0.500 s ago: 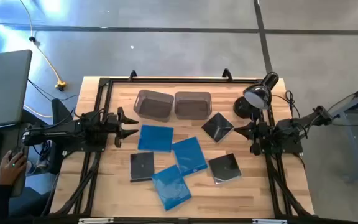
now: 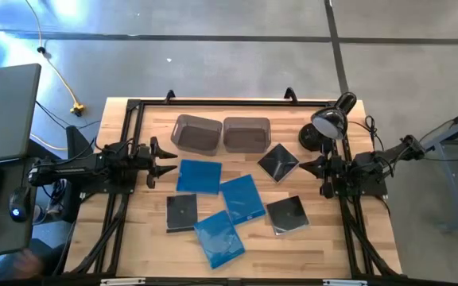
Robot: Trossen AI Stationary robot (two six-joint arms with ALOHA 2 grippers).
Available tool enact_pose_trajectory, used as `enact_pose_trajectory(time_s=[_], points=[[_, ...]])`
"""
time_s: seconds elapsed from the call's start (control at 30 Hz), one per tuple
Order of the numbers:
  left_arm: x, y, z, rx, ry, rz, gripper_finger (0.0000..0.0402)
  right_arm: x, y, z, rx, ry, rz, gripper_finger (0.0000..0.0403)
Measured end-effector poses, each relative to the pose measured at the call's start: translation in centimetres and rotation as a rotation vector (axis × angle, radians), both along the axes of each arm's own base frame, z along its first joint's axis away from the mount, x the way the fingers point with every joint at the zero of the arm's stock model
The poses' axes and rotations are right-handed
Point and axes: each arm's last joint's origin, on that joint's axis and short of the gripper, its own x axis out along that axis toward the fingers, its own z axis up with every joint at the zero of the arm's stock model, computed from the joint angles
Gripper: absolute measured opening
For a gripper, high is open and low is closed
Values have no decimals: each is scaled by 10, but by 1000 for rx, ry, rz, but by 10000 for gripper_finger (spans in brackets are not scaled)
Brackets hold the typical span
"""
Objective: Pick & place jewel cases by type
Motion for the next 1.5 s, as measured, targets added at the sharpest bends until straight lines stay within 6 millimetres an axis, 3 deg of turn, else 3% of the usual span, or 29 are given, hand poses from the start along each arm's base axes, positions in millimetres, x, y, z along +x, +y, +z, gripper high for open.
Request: enact_pose_trajectory(time_s=[1.5], points=[[0, 0, 0, 0, 0, 0, 186, 0, 0, 0, 0, 0, 0, 9]])
